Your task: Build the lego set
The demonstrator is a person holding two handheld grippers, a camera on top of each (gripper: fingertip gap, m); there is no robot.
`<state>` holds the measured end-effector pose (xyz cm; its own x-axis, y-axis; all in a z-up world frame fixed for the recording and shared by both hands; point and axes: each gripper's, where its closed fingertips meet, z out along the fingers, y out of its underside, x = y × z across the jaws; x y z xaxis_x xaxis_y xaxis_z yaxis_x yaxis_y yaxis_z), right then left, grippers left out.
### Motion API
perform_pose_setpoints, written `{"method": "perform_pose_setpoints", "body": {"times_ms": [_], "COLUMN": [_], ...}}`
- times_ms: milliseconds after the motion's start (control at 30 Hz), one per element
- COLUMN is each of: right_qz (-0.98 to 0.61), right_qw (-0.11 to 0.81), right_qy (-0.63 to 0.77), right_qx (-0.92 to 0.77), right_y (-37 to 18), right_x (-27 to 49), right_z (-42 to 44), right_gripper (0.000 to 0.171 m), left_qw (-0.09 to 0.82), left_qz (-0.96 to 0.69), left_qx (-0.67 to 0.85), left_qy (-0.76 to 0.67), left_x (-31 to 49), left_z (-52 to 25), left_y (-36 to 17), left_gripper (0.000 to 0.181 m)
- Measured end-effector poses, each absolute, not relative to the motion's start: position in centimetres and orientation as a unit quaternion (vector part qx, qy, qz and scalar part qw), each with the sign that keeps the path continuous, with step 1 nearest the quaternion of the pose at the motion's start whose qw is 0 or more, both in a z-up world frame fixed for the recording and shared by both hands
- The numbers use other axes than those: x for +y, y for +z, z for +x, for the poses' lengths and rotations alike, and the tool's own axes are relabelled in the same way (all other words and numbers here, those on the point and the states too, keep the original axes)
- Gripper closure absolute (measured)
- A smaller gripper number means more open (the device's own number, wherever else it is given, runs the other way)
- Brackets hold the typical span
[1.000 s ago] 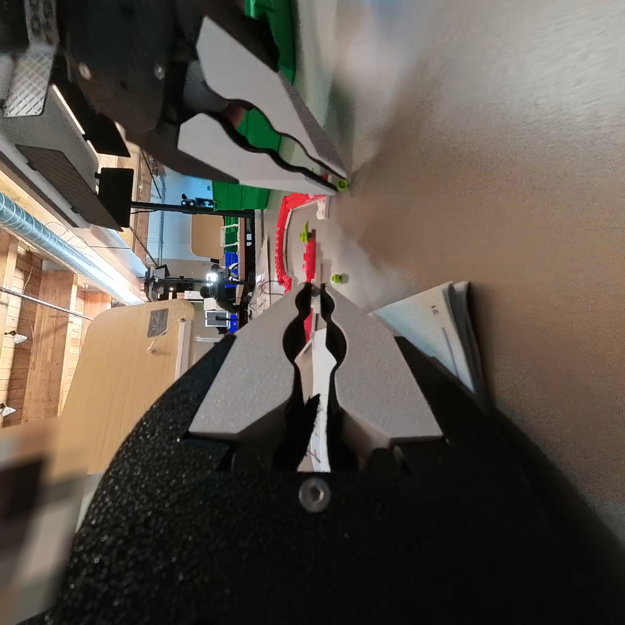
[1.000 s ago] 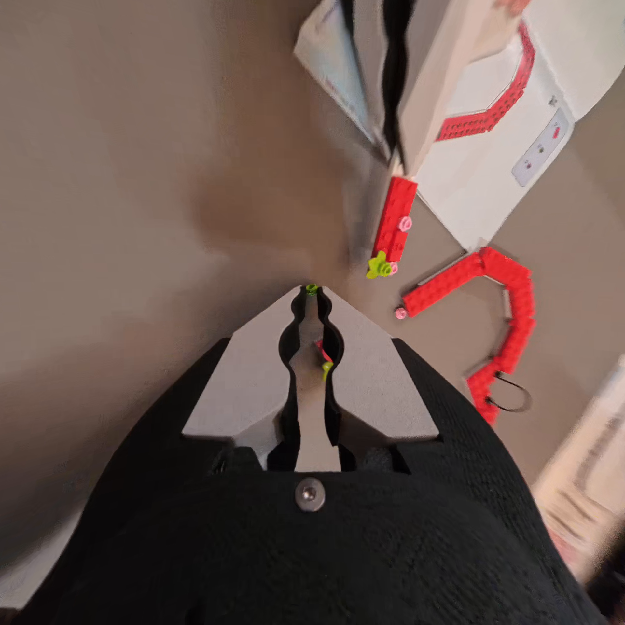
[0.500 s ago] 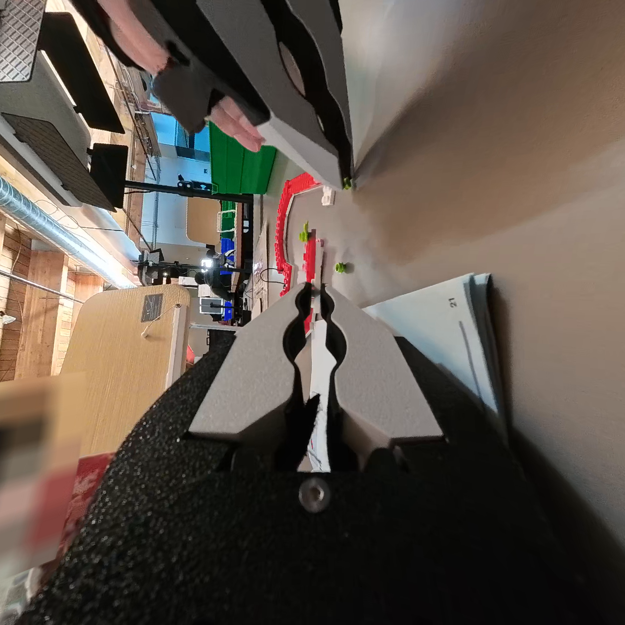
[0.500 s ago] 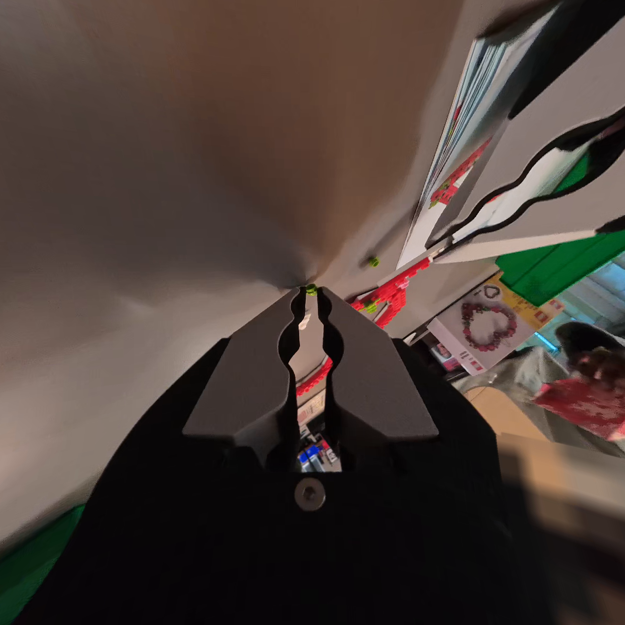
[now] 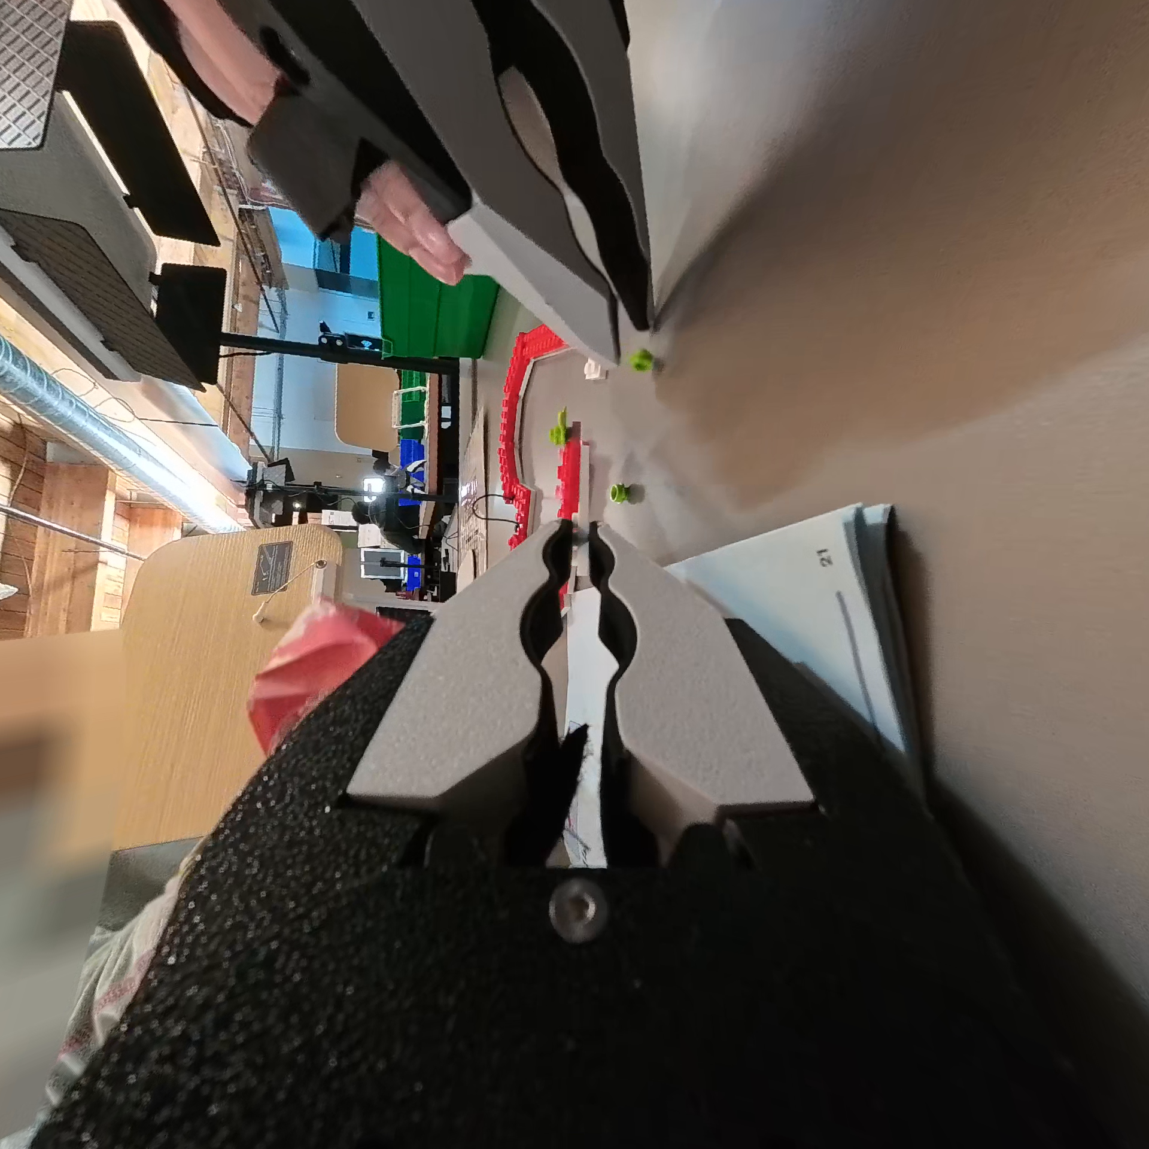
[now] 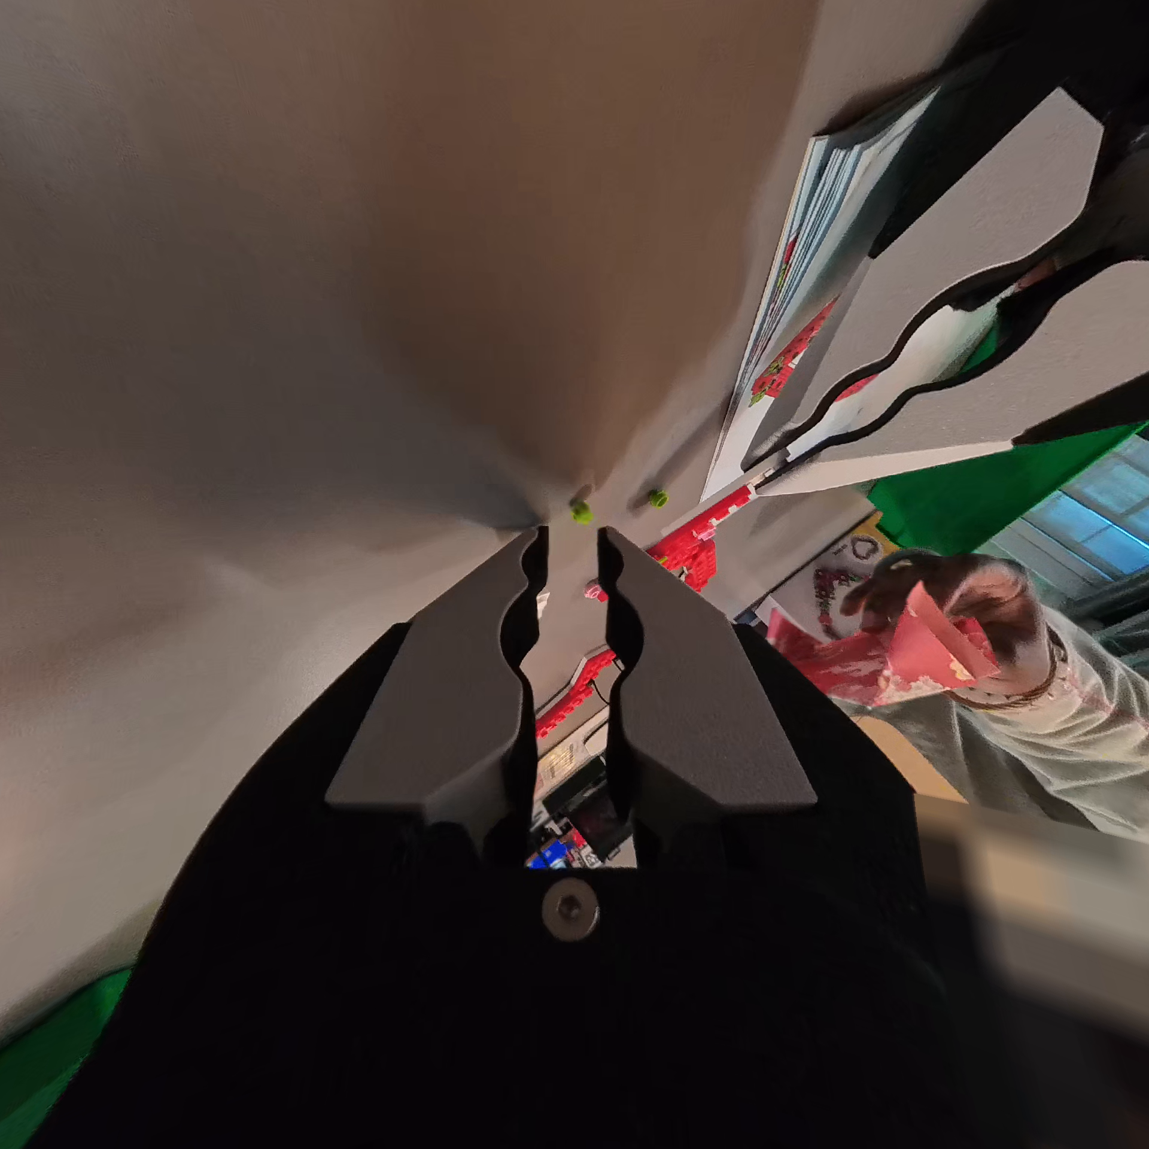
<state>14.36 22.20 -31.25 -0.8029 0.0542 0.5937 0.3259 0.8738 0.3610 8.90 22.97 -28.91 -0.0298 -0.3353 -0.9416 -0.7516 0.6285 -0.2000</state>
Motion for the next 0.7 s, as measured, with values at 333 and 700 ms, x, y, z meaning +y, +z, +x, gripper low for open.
{"method": "perform_pose_setpoints", "body": {"times_ms": [333,700], "right_qz": [-0.15,-0.298], "right_qw": [0.316,0.316], "right_qy": [-0.178,0.006], "right_qx": [-0.92,-0.901], "right_y": [-30.5,-28.6], "right_x": [22.1,22.2], "right_z": [14.3,15.4], "right_gripper": [0.136,0.133], "left_qw": [0.573,0.569], "left_qz": [-0.391,-0.389], "left_qx": [0.697,0.7], "left_qy": [0.182,0.184], "left_x": [23.0,23.0], "left_z": [8.9,8.9], "left_y": [-29.1,-29.3], "left_gripper": [0.179,0.179]}}
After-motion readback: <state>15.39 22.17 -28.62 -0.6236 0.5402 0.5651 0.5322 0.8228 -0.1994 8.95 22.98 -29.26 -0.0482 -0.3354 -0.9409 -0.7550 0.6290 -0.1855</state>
